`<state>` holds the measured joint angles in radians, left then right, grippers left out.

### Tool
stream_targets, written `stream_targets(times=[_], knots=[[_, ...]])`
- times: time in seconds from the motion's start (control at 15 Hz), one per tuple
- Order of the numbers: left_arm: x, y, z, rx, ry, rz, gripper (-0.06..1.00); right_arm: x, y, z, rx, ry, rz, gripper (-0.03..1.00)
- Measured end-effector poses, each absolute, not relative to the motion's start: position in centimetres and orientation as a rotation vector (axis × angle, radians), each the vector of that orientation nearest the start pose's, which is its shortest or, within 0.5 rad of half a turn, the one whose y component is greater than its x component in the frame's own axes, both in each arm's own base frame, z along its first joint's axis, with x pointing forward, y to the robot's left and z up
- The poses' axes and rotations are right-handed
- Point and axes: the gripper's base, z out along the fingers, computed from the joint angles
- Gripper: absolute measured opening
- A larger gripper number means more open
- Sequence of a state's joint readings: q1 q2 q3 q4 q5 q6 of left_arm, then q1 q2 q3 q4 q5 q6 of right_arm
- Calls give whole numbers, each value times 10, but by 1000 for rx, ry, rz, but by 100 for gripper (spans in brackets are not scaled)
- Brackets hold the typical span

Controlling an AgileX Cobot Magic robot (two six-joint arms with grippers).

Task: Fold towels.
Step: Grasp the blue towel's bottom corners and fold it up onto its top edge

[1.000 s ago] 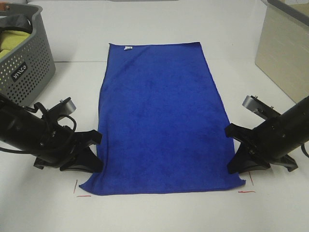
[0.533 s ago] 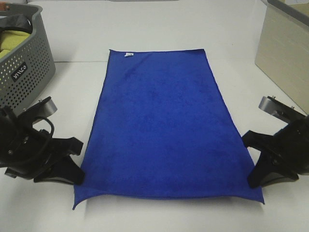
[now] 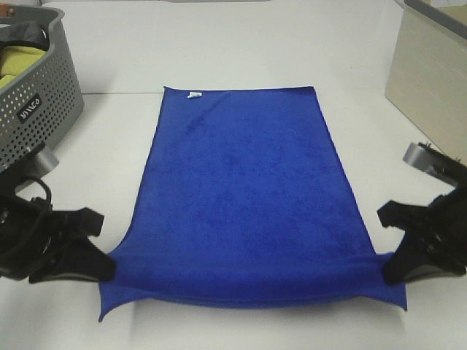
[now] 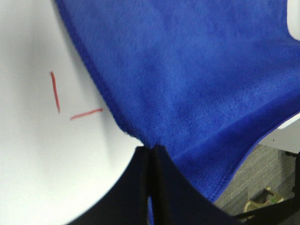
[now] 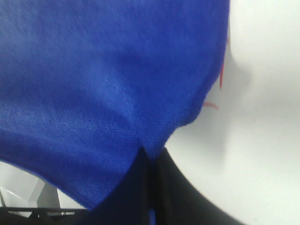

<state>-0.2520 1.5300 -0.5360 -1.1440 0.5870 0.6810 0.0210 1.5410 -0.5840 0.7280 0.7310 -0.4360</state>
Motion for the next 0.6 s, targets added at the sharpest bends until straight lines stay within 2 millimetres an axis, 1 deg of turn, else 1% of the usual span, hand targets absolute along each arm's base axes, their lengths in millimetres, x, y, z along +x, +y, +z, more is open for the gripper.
stream_targets(times=[0.13, 0.2, 0.33, 0.4, 0.47, 0.6], knots=[[238, -107, 165, -32, 2721, -883, 0, 252, 47, 172, 114, 2886, 717, 0], [256, -112, 174, -19, 2677, -887, 0, 268, 48, 179, 103, 2872, 726, 0], [289, -120, 190, -1, 2596, -898, 0, 310, 49, 192, 53, 2848, 728, 0], [306, -122, 194, -9, 2573, -899, 0, 331, 49, 199, 33, 2819, 718, 0], [323, -122, 196, -22, 2553, -895, 0, 348, 49, 204, 23, 2802, 713, 0], [360, -118, 197, -50, 2503, -868, 0, 389, 50, 210, -6, 2763, 696, 0]])
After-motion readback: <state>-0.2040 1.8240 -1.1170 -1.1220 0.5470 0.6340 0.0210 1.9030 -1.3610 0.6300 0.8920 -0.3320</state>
